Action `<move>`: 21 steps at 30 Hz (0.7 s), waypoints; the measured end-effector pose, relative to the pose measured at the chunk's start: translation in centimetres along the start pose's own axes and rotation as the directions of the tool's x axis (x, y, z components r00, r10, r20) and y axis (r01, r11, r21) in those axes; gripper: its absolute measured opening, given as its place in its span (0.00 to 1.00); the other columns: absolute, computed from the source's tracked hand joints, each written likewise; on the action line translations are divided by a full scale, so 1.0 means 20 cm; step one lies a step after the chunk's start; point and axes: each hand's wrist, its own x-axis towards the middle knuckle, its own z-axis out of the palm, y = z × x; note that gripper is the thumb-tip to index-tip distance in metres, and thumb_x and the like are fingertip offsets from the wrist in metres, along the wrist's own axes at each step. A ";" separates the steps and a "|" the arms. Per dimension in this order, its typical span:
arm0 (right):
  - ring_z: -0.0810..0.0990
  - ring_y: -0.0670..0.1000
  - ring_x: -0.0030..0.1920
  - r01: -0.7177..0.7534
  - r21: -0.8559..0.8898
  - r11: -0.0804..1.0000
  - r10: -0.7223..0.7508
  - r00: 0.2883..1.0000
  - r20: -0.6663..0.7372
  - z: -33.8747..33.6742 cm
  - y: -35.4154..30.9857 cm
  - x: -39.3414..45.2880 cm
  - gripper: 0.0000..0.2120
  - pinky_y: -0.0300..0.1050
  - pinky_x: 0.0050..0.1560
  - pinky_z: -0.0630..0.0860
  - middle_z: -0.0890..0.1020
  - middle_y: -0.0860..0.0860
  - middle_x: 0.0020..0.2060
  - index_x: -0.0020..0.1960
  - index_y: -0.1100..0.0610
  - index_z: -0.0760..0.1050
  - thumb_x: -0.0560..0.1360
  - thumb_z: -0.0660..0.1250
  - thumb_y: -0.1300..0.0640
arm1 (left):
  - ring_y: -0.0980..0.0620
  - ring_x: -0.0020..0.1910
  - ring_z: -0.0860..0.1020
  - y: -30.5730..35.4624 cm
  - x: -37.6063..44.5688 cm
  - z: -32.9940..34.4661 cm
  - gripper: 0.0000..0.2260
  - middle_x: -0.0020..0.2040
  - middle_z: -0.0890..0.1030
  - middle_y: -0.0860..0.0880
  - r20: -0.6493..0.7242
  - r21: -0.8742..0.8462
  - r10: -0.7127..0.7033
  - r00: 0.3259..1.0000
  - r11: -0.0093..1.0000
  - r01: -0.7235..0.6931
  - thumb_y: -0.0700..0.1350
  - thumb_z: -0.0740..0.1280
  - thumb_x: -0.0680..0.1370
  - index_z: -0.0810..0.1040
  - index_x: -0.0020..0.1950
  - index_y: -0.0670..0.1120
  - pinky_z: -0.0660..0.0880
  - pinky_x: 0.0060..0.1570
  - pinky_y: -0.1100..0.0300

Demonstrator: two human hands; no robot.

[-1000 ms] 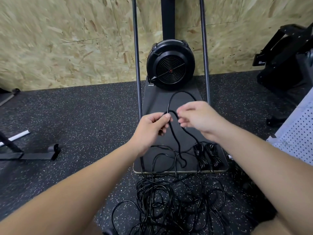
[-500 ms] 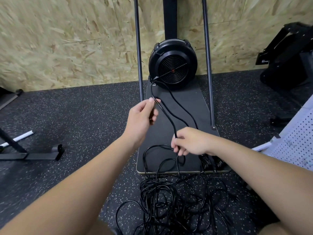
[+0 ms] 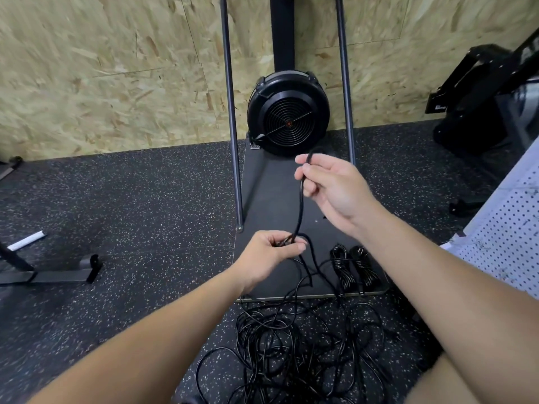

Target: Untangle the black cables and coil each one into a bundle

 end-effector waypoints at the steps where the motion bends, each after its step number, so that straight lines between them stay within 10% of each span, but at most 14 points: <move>1: 0.74 0.48 0.36 -0.001 -0.002 1.000 0.001 1.000 0.005 0.01 0.00 0.00 0.12 0.41 0.43 0.75 0.84 0.57 0.46 0.68 0.66 0.79 0.86 0.64 0.68 | 0.61 0.30 0.68 0.00 0.00 0.00 0.04 0.32 0.75 0.58 -0.012 0.019 0.009 1.000 1.000 -0.008 0.41 0.76 0.82 0.89 0.48 0.43 0.64 0.34 0.70; 5: 0.81 0.50 0.42 0.015 -0.290 0.957 -0.017 1.000 -0.005 -0.01 0.04 0.01 0.12 0.46 0.48 0.80 0.90 0.58 0.53 0.67 0.59 0.82 0.85 0.67 0.62 | 0.47 0.36 0.61 0.01 0.01 -0.04 0.14 0.37 0.66 0.45 -0.083 0.022 0.059 0.995 0.998 -0.058 0.52 0.76 0.82 0.87 0.45 0.43 0.55 0.38 0.50; 13: 0.82 0.36 0.37 0.043 -0.884 0.465 0.217 0.963 0.161 -0.04 0.23 -0.10 0.09 0.40 0.45 0.75 0.89 0.45 0.50 0.60 0.49 0.84 0.80 0.74 0.54 | 0.51 0.31 0.58 0.18 0.07 -0.17 0.17 0.33 0.64 0.48 -0.180 -0.298 0.044 0.983 0.949 -0.098 0.57 0.69 0.86 0.85 0.48 0.44 0.53 0.34 0.55; 21: 0.89 0.45 0.41 0.047 -0.940 0.338 0.382 0.906 0.183 -0.06 0.40 -0.11 0.05 0.43 0.44 0.79 0.88 0.48 0.44 0.52 0.50 0.82 0.85 0.68 0.55 | 0.52 0.31 0.57 0.26 0.07 -0.24 0.17 0.34 0.62 0.50 -0.175 -0.369 0.088 0.981 0.917 -0.148 0.56 0.68 0.87 0.84 0.51 0.43 0.54 0.35 0.56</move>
